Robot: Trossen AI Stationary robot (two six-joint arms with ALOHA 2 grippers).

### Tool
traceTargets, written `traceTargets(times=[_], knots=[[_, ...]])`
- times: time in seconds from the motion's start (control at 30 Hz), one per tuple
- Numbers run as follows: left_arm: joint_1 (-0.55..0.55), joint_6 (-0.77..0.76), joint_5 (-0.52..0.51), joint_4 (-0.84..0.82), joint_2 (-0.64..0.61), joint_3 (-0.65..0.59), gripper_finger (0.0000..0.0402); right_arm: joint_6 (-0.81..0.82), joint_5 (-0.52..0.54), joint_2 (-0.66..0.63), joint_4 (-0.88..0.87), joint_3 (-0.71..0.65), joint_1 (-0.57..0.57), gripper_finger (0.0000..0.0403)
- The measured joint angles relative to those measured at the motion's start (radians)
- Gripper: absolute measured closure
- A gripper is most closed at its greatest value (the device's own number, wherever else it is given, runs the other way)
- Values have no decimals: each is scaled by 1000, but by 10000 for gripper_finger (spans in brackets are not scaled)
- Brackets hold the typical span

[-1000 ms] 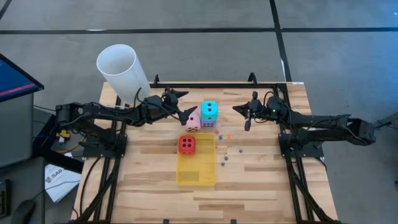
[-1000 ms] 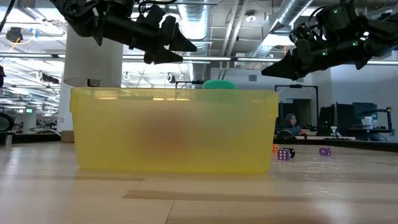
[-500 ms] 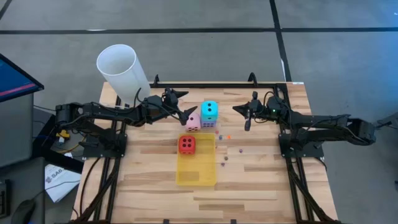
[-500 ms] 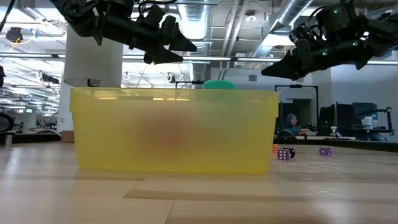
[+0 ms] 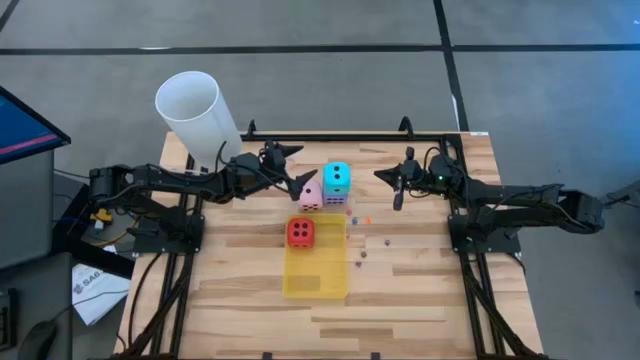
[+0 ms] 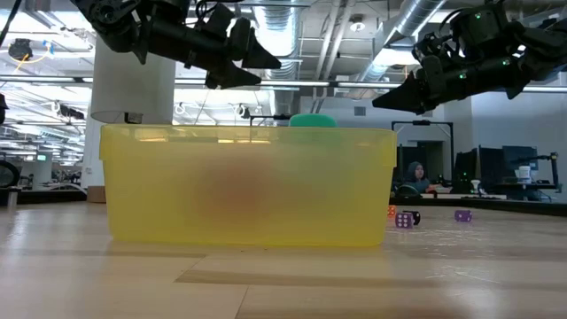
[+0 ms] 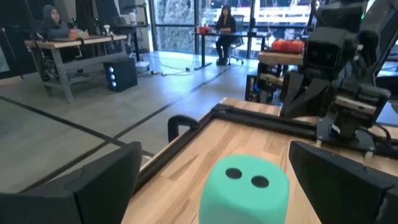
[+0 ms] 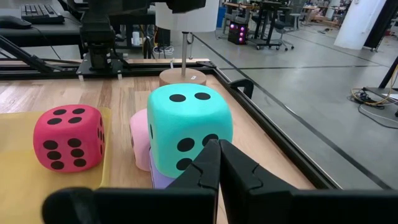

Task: Pick & Place Dice
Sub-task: Put the light blue die into the yellow bin

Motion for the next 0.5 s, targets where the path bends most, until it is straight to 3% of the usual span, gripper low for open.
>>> traceTargets(times=[0.17, 0.37, 0.5], knots=[[0, 0, 12, 2, 0, 0, 4, -3, 0, 0, 6, 0, -1, 403], [13, 54, 140, 0, 2, 26, 4, -51, 0, 0, 8, 0, -1, 403], [13, 128, 168, -60, 4, 68, 4, -51, 0, 0, 8, 0, -1, 403]])
